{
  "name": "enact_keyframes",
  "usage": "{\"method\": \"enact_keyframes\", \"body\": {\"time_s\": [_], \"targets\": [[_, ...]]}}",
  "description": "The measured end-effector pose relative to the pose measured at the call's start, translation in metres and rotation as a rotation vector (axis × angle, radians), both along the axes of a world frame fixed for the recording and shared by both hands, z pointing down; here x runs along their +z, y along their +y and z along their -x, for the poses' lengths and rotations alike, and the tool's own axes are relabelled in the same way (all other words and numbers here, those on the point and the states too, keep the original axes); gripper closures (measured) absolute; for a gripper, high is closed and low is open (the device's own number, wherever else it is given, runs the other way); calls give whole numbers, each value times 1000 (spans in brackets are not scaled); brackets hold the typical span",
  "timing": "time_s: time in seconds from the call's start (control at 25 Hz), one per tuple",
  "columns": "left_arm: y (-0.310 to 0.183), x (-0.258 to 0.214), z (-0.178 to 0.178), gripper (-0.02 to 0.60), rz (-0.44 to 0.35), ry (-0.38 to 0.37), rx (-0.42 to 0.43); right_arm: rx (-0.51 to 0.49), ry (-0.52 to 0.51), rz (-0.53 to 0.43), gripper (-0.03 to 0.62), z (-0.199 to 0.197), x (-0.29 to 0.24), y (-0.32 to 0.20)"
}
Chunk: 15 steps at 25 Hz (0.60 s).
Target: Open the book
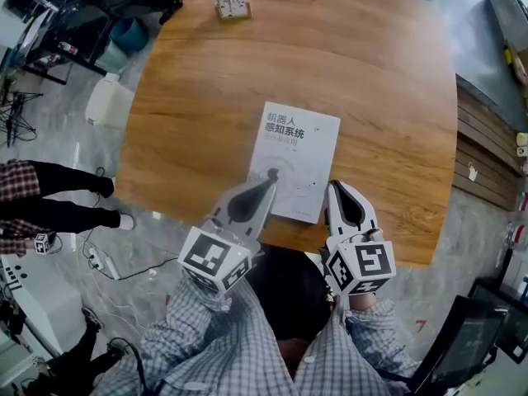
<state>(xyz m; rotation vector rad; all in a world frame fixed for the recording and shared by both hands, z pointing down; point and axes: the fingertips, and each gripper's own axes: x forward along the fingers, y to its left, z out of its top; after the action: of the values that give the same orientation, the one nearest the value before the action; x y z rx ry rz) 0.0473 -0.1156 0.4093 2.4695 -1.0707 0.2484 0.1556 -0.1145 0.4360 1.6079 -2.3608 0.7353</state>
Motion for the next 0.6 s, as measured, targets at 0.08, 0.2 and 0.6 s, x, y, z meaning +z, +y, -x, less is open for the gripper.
{"method": "enact_keyframes", "body": {"time_s": [0.08, 0.2, 0.6], "targets": [[-5, 16, -2, 583, 36, -18, 14, 5, -7, 57, 568, -2, 18, -5], [-13, 43, -6, 583, 90, -56, 53, 7, -13, 149, 568, -7, 47, -13], [-20, 100, -2, 583, 219, -128, 136, 13, -67, 371, 565, -17, 109, -20]]}}
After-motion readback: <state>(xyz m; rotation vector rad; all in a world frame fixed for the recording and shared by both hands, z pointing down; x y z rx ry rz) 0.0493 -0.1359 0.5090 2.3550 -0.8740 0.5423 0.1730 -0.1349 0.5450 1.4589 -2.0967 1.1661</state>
